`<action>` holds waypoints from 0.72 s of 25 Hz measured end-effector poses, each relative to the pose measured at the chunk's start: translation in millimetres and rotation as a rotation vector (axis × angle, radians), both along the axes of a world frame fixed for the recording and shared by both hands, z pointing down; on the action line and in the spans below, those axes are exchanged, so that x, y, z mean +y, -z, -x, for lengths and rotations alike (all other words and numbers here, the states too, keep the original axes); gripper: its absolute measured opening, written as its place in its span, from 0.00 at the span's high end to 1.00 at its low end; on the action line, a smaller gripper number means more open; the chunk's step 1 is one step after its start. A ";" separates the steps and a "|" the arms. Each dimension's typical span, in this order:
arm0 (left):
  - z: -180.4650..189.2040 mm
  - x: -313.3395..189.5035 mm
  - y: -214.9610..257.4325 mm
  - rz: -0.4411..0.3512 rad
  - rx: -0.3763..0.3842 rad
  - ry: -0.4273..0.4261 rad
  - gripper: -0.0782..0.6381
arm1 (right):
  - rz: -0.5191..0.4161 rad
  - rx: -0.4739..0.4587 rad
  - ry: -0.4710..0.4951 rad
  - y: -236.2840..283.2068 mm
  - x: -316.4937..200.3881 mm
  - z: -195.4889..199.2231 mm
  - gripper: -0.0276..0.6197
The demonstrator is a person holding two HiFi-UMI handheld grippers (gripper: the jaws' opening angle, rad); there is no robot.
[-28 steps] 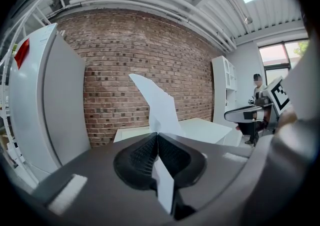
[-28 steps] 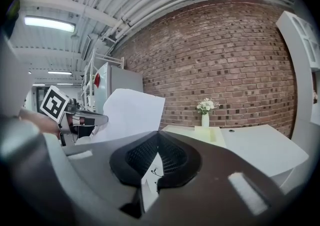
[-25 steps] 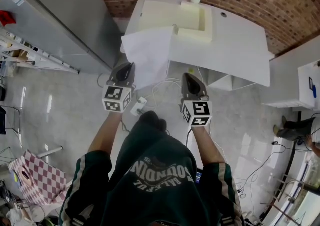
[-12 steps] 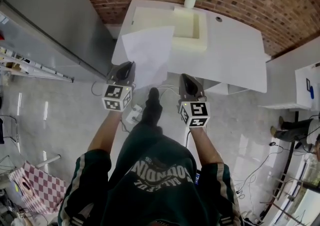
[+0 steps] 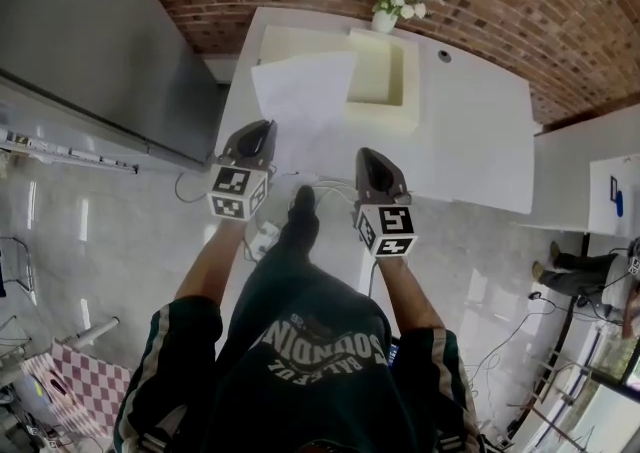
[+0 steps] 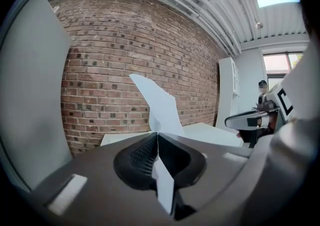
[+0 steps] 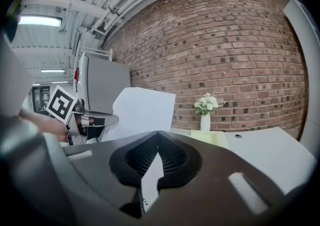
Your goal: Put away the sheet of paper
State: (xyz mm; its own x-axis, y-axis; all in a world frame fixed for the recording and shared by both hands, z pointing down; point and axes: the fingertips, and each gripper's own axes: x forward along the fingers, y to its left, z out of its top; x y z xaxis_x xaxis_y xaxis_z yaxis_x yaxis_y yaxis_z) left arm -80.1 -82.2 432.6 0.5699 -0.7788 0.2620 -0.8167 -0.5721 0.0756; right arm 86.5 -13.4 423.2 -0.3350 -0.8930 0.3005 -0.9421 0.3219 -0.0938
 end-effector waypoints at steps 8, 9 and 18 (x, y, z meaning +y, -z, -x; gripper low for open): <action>-4.1 -90.4 -5.2 0.027 0.004 -0.034 0.87 | 0.022 0.013 -0.010 5.2 -85.8 2.6 0.96; -5.9 -100.2 -5.5 0.028 0.005 -0.041 0.87 | 0.021 0.016 -0.011 5.6 -95.1 1.9 0.96; -6.5 -151.3 -7.5 0.031 0.009 -0.074 0.87 | 0.045 0.018 -0.034 -9.0 -135.1 0.8 0.96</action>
